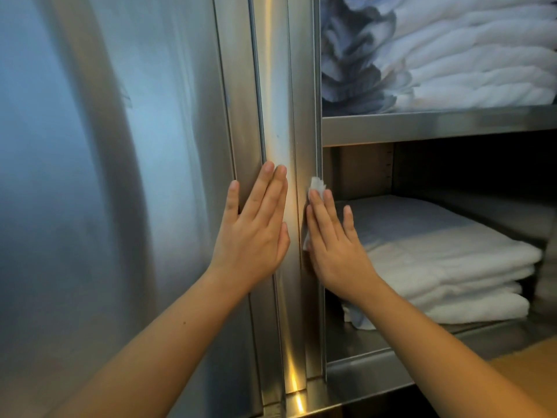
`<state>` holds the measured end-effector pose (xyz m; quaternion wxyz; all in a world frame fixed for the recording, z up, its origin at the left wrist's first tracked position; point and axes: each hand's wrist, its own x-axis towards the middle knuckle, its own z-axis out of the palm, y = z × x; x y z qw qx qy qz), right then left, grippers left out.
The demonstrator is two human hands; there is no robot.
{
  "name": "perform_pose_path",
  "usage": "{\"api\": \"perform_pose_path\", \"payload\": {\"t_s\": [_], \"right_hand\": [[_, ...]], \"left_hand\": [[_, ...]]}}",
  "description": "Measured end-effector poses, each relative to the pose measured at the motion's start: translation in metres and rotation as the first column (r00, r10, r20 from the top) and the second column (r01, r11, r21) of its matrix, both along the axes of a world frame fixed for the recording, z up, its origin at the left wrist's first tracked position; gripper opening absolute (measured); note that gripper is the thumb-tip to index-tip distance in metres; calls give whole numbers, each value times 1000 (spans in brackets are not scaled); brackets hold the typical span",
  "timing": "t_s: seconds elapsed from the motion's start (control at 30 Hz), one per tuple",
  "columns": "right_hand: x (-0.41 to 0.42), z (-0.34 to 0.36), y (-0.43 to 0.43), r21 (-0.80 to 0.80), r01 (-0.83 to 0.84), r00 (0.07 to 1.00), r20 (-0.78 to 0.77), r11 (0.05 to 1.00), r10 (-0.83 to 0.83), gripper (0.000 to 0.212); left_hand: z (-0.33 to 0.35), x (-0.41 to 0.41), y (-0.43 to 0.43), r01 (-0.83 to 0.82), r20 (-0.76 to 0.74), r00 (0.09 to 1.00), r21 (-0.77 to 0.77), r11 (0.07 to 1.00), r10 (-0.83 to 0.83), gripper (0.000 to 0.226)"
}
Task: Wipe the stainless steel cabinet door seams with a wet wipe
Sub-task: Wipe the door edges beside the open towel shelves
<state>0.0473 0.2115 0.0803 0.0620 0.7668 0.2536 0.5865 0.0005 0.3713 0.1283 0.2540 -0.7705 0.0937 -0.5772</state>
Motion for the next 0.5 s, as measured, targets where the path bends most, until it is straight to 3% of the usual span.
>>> {"api": "perform_pose_path", "payload": {"t_s": [0.13, 0.33, 0.5], "right_hand": [[-8, -15, -4, -59, 30, 998, -54, 998, -33, 53], [0, 26, 1, 42, -2, 1000, 0, 999, 2, 53], [-4, -31, 0, 36, -43, 996, -81, 998, 46, 53]], "left_hand": [[-7, -2, 1, 4, -25, 1000, 2, 1000, -4, 58], [-26, -4, -6, 32, -85, 996, -92, 995, -40, 60], [-59, -6, -7, 50, -132, 989, -120, 992, -66, 61]]}}
